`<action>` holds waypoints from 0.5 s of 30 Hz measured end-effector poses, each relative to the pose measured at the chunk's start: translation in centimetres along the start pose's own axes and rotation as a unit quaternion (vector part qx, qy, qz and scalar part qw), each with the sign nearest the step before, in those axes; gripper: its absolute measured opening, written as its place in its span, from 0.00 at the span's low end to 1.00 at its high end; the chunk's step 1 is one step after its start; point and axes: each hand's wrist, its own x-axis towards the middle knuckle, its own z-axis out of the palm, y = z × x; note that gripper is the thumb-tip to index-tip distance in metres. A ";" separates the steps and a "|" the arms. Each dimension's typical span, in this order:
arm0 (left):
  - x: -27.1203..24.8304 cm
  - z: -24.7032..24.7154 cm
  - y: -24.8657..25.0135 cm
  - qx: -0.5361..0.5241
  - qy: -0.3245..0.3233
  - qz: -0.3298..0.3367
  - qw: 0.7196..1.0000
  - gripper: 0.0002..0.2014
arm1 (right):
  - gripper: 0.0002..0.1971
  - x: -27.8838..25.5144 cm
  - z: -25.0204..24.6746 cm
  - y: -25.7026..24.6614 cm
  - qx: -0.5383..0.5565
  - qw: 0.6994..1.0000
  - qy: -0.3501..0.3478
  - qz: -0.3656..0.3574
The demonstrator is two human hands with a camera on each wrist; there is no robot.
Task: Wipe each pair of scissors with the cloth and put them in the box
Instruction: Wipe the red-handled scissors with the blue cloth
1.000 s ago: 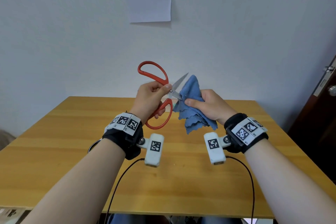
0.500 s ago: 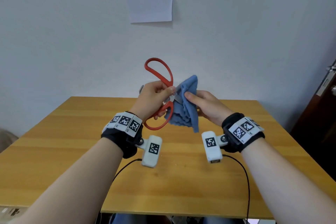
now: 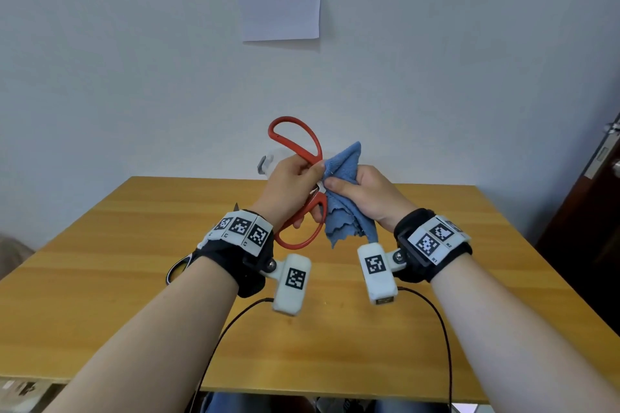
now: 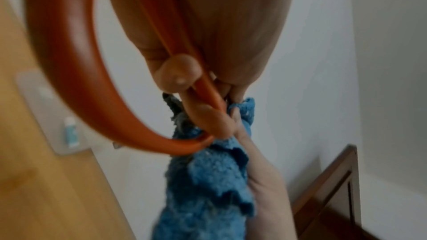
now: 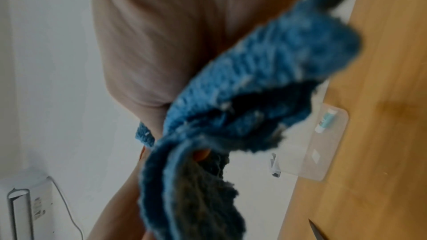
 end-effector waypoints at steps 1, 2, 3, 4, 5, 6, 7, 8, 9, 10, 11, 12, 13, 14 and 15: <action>0.0 -0.1 -0.1 -0.011 0.004 -0.001 1.000 0.13 | 0.18 0.0 0.0 0.1 0.001 1.000 -0.008 0.002; 0.0 -0.1 -0.3 -0.022 0.007 -0.004 1.000 0.14 | 0.16 0.0 -0.1 0.0 -0.007 1.000 -0.007 0.005; 0.0 -0.2 -0.4 -0.033 0.008 -0.007 0.999 0.15 | 0.16 -0.1 -0.2 0.0 -0.023 1.000 0.002 0.006; 0.0 -0.2 -0.6 -0.041 0.009 -0.011 0.999 0.15 | 0.16 -0.1 -0.3 0.1 -0.042 0.999 0.010 0.006; 0.0 -0.3 -0.6 -0.046 0.010 -0.015 0.999 0.16 | 0.17 -0.1 -0.5 0.2 -0.059 0.998 0.011 0.007; 0.0 -0.4 -0.7 -0.046 0.012 -0.018 0.999 0.16 | 0.17 -0.2 -0.7 0.4 -0.067 0.998 0.009 0.008; 0.0 -0.6 -0.8 -0.045 0.014 -0.020 0.999 0.16 | 0.16 -0.4 -1.0 0.5 -0.070 0.997 0.008 0.010; 0.0 -0.8 -0.8 -0.043 0.016 -0.020 0.999 0.16 | 0.15 -0.5 -1.2 0.7 -0.069 0.998 0.007 0.012; 0.1 -0.9 -0.9 -0.042 0.018 -0.020 0.999 0.16 | 0.15 -0.7 -1.4 0.9 -0.066 0.998 0.006 0.016; 0.1 -1.0 -1.0 -0.041 0.019 -0.020 0.999 0.16 | 0.14 -0.8 -1.5 1.2 -0.065 0.998 0.006 0.019; 0.1 -1.1 -1.1 -0.042 0.020 -0.022 0.999 0.16 | 0.14 -0.9 -1.6 1.4 -0.065 0.998 0.007 0.021; 0.1 -1.1 -1.1 -0.042 0.022 -0.023 0.999 0.15 | 0.14 -1.1 -1.8 1.6 -0.064 0.998 0.008 0.024; 0.2 -1.1 -1.2 -0.043 0.026 -0.025 0.998 0.15 | 0.14 -1.2 -1.9 1.8 -0.064 0.997 0.010 0.028; 0.3 -1.4 -1.3 -0.046 0.035 -0.027 0.998 0.15 | 0.14 -1.3 -2.2 2.0 -0.066 0.997 0.013 0.034; 0.3 -1.8 -1.3 -0.055 0.052 -0.031 0.997 0.15 | 0.13 -1.5 -2.6 2.3 -0.067 0.997 0.022 0.043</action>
